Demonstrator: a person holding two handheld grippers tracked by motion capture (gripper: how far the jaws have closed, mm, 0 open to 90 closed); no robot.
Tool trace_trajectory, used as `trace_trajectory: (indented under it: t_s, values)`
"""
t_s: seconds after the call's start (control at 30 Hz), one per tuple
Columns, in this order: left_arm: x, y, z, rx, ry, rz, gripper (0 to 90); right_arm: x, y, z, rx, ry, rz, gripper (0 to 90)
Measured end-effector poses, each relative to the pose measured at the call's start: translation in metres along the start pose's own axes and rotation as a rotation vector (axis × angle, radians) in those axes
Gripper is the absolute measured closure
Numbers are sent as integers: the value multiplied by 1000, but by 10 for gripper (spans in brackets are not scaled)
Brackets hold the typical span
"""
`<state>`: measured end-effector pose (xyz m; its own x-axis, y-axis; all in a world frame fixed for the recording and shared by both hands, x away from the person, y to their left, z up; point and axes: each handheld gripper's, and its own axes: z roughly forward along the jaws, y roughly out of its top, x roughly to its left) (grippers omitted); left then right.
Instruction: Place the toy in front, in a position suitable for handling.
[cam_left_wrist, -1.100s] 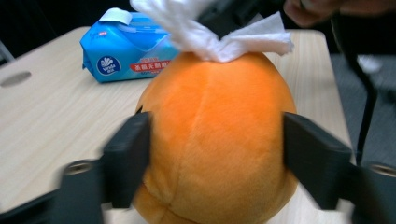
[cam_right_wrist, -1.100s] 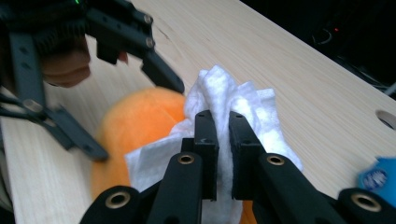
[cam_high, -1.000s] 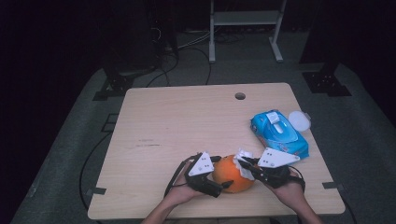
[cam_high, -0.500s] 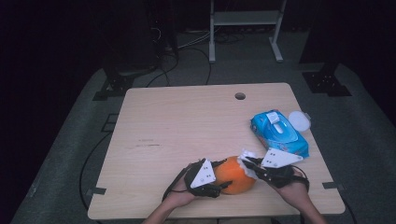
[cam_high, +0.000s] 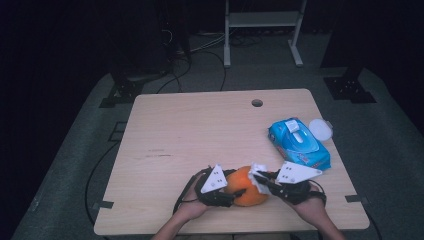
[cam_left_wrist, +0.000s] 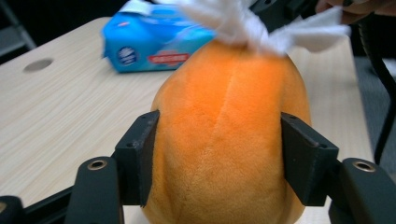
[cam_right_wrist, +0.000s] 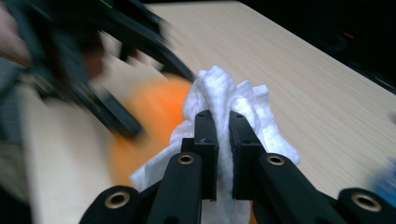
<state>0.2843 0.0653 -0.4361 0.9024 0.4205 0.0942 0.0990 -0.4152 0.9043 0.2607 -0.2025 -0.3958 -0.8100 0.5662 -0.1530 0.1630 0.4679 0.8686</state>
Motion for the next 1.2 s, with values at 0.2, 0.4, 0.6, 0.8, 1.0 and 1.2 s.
trace_trajectory:
  t_s: [0.2, 0.4, 0.6, 0.8, 1.0, 1.2]
  values:
    - [9, -7, -1, -7, -18, -40, 340, -19, -16, 0, 8, -9, 105, 829]
    - [13, -12, -2, 18, -42, -13, 318, 7, 3, 16, -30, 68, 28, 828]
    - [21, -17, -5, 22, -50, -60, 309, -21, -17, 14, 10, 13, 114, 829]
    - [23, -21, -4, 14, -54, -79, 297, -33, -22, 3, -14, -23, 173, 828]
    - [23, -21, -4, 12, -54, -77, 292, -18, -10, 12, -16, 7, 111, 826]
    - [22, -21, -3, 11, -53, -82, 288, -36, -24, 9, 23, -52, 175, 826]
